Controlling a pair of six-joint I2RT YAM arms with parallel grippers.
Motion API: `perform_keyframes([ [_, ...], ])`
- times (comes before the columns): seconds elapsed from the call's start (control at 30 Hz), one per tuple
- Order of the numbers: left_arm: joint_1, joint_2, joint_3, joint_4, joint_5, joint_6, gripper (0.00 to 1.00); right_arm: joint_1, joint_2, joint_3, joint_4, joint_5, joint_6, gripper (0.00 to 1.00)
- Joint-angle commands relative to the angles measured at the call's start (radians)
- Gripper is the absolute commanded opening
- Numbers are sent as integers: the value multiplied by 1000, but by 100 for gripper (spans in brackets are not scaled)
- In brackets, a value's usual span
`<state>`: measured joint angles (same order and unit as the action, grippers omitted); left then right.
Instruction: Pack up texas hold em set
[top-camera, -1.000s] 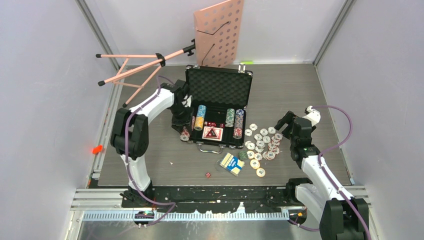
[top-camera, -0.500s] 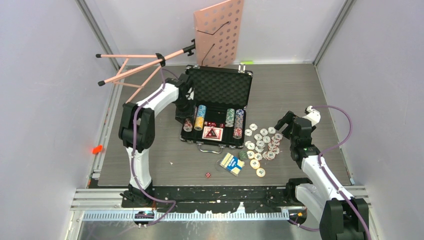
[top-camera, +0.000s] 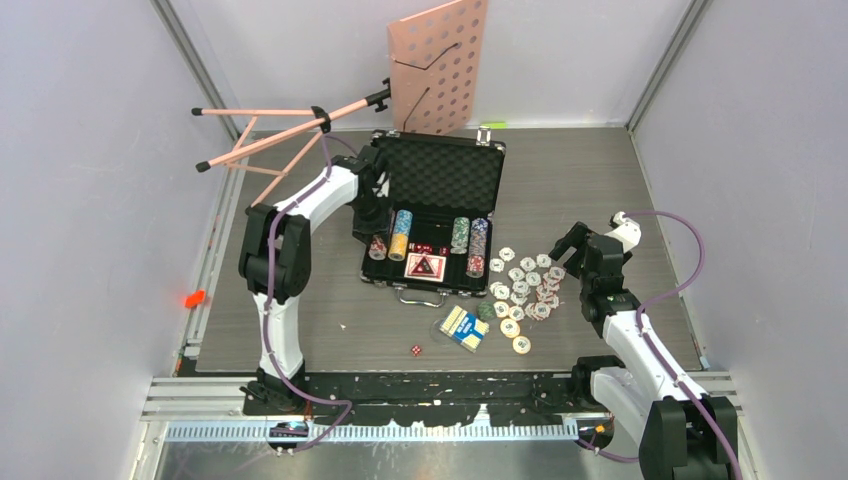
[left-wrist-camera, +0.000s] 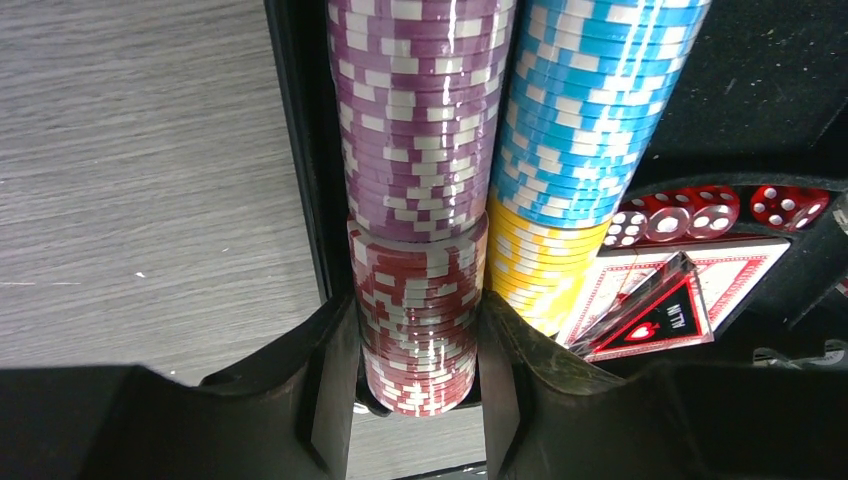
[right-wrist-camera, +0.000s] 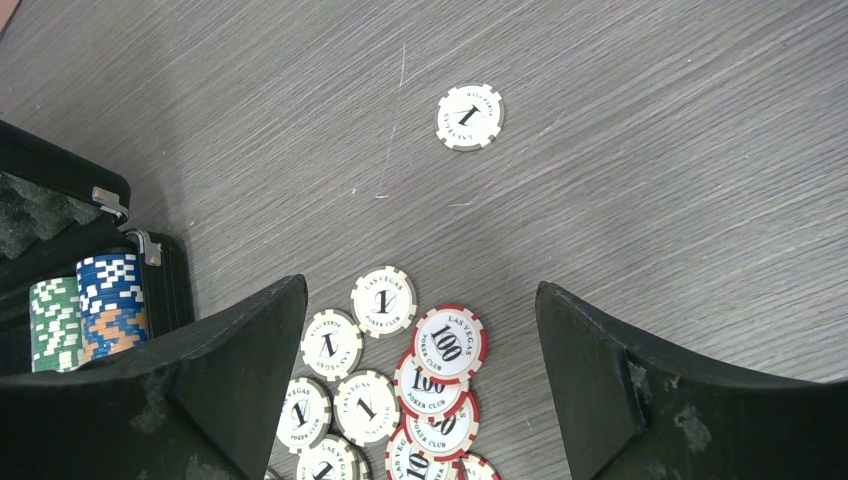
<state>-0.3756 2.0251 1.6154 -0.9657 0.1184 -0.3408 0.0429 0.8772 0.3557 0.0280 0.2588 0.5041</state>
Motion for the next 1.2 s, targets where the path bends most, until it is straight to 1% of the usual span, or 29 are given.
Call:
perform_keyframes([
  [0.0, 6, -42, 3, 151, 40, -14, 25, 1, -1, 44, 21, -3, -2, 90],
  [0.07, 6, -82, -41, 177, 48, -16, 40, 1, -1, 43, 21, -3, -2, 90],
  [0.1, 6, -102, -60, 186, 49, -18, 45, 1, -2, 44, 21, -4, -2, 90],
  [0.17, 6, -133, -89, 190, 50, -19, 51, 1, -1, 44, 21, -3, -2, 90],
  [0.27, 6, -179, -115, 178, 51, -21, 55, 1, -1, 43, 21, -4, -3, 90],
  [0.3, 6, -195, -128, 181, 51, -24, 57, 1, -1, 43, 21, -3, -3, 90],
  [0.37, 6, -234, -160, 197, 74, -32, 76, 2, -2, 44, 21, -4, -2, 91],
  [0.4, 6, -255, -180, 210, 84, -38, 82, 1, -2, 43, 20, -5, -2, 91],
  [0.43, 6, -275, -202, 219, 87, -46, 83, 0, -2, 43, 20, -4, -2, 91],
  [0.57, 6, -368, -293, 265, 47, -72, 80, 0, 1, 46, 20, -6, -4, 90],
  [0.7, 7, -474, -431, 356, -1, -99, 72, 1, -1, 43, 20, -8, -5, 90],
  [0.83, 9, -588, -588, 454, 1, -110, 69, 1, -12, 36, 26, -37, -4, 89],
  [0.9, 15, -632, -655, 500, 11, -116, 68, 1, -18, 27, 42, -83, 7, 87],
  [0.93, 20, -656, -683, 517, 16, -119, 67, 0, -25, 32, 33, -114, 15, 83],
  [1.03, 33, -718, -783, 588, 23, -144, 64, 4, -50, 90, -110, -137, 54, 79],
  [1.17, 41, -761, -861, 691, 31, -180, 60, 10, -74, 141, -247, -257, 74, 74],
])
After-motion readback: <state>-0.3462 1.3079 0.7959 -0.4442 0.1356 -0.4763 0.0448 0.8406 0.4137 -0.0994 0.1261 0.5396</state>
